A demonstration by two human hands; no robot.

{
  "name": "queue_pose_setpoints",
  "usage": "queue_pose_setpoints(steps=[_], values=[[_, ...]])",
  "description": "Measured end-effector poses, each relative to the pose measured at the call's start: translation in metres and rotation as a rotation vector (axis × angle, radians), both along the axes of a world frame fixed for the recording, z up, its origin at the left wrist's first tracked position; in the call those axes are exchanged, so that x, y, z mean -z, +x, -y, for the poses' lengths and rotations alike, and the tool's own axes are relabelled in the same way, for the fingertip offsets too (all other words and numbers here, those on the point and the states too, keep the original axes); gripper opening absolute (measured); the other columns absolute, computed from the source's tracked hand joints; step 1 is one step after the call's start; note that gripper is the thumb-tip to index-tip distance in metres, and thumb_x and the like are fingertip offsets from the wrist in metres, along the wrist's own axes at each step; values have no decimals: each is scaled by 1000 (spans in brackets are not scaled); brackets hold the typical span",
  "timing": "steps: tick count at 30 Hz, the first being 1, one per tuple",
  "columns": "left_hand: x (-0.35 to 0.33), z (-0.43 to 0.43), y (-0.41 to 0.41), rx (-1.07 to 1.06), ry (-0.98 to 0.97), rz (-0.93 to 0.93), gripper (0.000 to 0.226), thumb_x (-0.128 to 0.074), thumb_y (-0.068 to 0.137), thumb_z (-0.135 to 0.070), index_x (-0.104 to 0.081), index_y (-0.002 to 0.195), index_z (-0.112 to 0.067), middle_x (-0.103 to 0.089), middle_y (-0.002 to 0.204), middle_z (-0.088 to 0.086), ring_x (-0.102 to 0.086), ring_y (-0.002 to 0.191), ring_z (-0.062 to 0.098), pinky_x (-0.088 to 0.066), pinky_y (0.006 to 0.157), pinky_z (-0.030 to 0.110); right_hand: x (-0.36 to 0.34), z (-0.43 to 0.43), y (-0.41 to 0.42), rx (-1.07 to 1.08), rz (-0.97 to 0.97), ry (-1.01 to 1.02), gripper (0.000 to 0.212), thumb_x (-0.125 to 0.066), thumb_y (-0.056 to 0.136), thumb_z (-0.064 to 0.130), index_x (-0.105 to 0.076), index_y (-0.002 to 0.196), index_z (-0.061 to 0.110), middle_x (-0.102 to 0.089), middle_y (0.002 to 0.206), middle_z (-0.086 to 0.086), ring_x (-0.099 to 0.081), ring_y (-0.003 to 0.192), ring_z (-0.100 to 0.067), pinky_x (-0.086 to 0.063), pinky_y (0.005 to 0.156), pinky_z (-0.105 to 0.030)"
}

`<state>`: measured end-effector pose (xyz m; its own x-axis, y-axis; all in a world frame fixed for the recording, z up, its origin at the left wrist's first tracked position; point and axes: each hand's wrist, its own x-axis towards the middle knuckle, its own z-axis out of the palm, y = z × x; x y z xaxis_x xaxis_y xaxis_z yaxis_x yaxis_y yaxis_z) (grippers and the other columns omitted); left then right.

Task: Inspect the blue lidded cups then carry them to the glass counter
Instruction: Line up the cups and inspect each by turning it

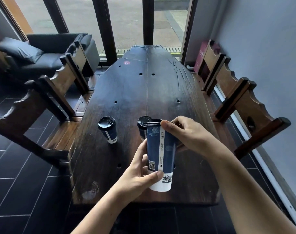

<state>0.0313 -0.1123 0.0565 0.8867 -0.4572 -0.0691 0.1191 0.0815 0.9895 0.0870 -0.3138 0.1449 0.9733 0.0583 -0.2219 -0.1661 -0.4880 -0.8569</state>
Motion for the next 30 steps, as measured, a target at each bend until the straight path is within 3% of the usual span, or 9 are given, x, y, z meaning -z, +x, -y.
queue_pose_setpoints(steps=[3,7,11,14,19,24,27,30], values=[[19,2,17,-19,68,-46,90,-82,79,-43,-30,153,-37,-70,126,15,-70,111,32,-56,101,44,22,2,1,29,-22,-28,62,-63,76,73,-60,105,18,-72,103,-3,-74,90,-16,-66,70,-41],[48,6,43,-78,173,-118,69,-82,71,-63,-57,126,-31,-71,120,18,-73,107,33,-60,91,45,56,2,6,-45,-5,-193,55,-63,84,69,-58,112,22,-71,103,6,-70,91,-14,-61,83,-40],[85,11,66,-43,231,-141,69,-83,70,-44,-54,130,-24,-70,119,18,-74,103,36,-62,89,48,91,2,15,-66,-3,-220,56,-69,88,56,-54,126,18,-69,117,5,-64,108,-14,-52,92,-33],[111,19,84,-21,243,-130,70,-87,70,-25,-56,132,-22,-70,112,11,-76,91,22,-61,84,39,119,8,24,-78,-23,-181,59,-75,86,47,-49,132,20,-67,124,5,-62,115,-12,-49,97,-30],[157,34,120,37,284,-109,68,-89,66,-34,-61,128,-35,-72,122,10,-74,105,32,-58,96,56,161,30,48,-31,-80,-117,58,-74,89,44,-48,136,23,-64,126,6,-61,117,-12,-48,100,-31],[192,55,142,79,335,-90,68,-89,69,-26,-60,130,-35,-74,120,3,-74,106,26,-57,97,55,189,46,79,24,-100,-170,56,-69,94,37,-47,143,21,-59,121,1,-58,113,-16,-42,92,-27],[207,66,148,84,346,-74,69,-89,66,-29,-60,128,-37,-74,119,-1,-74,107,25,-57,98,53,199,52,95,-20,-79,-228,50,-70,93,35,-54,138,22,-62,124,-1,-61,113,-17,-49,98,-33],[217,74,152,93,355,-58,71,-89,71,-14,-58,129,-38,-74,116,-8,-73,108,25,-58,98,50,206,54,106,-45,-61,-283,37,-66,94,39,-64,127,22,-68,121,0,-62,110,-14,-50,98,-32]])
